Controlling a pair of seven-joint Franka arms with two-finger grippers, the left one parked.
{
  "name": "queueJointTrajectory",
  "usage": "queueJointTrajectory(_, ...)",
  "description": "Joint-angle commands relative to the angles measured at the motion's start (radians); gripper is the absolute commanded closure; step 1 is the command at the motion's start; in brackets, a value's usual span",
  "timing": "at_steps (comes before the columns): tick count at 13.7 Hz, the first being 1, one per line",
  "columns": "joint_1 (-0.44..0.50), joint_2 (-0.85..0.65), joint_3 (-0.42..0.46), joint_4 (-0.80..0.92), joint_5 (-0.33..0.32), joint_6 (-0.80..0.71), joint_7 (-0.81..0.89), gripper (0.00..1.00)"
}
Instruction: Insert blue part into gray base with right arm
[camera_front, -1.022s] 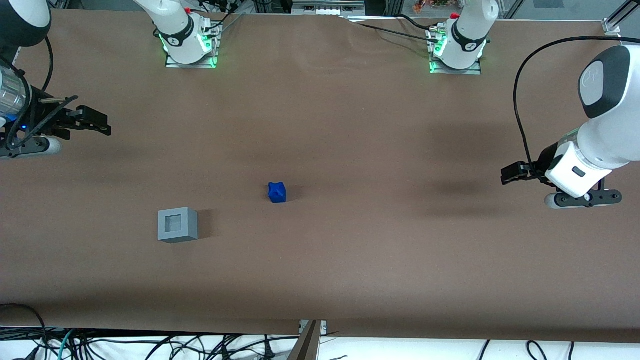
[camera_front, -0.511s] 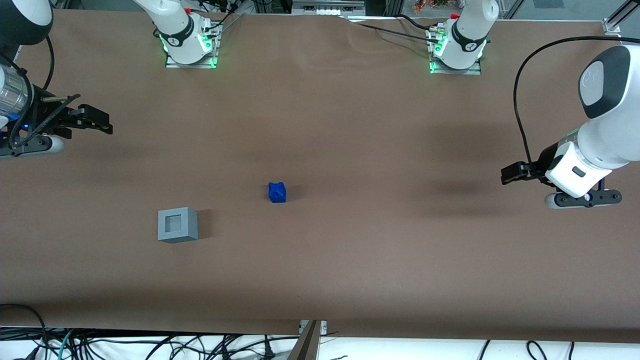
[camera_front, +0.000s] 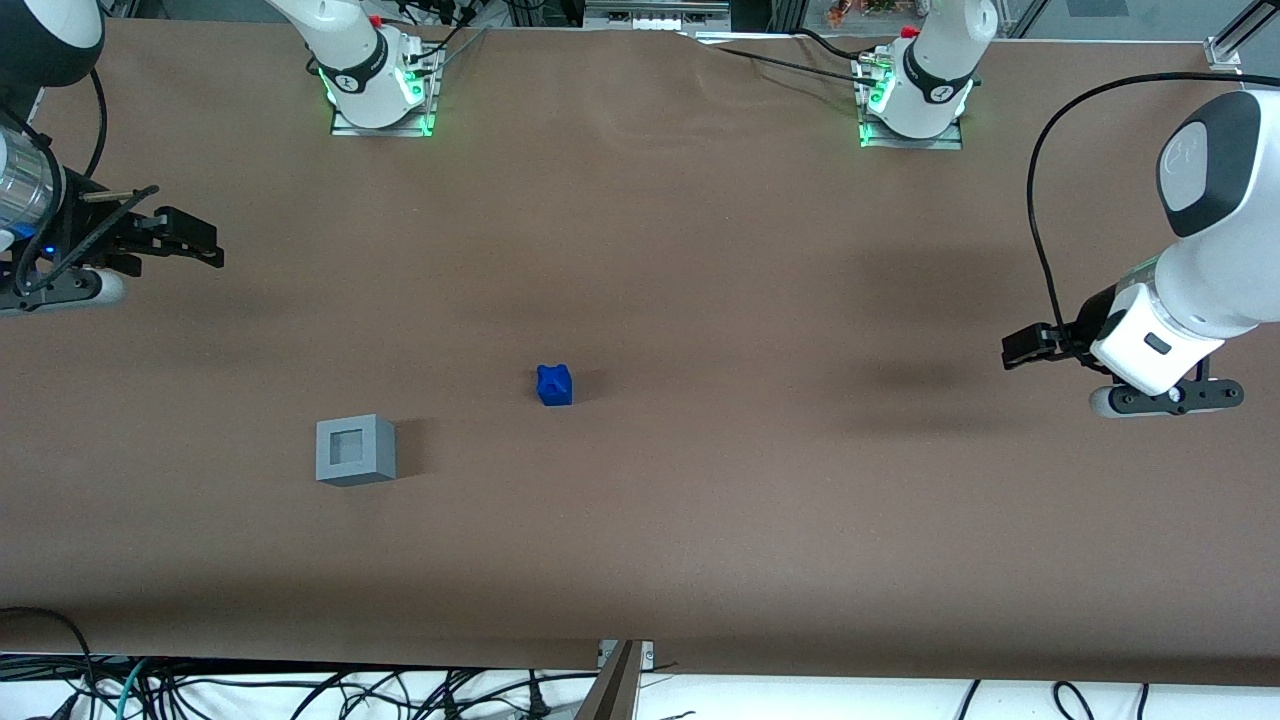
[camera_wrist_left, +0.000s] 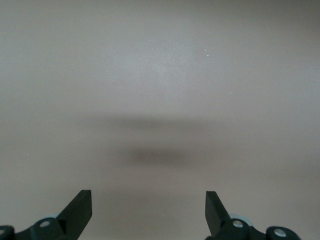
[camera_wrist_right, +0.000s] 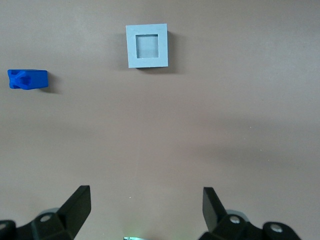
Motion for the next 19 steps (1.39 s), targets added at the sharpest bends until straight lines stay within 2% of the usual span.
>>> queueJointTrajectory(1,-0.013,-0.004,0.018,-0.001,-0.005,0.008,0.014,0.01)
queueJointTrajectory(8,0.001,0.031,0.047,-0.002,-0.002,0.014,0.058,0.01)
queueJointTrajectory(10,0.071,0.083,0.062,-0.004,0.003,0.092,0.092,0.01)
queueJointTrajectory(14,0.251,0.245,0.065,-0.004,0.004,0.318,0.381,0.01)
queueJointTrajectory(19,0.392,0.448,0.065,-0.002,0.0,0.63,0.603,0.01)
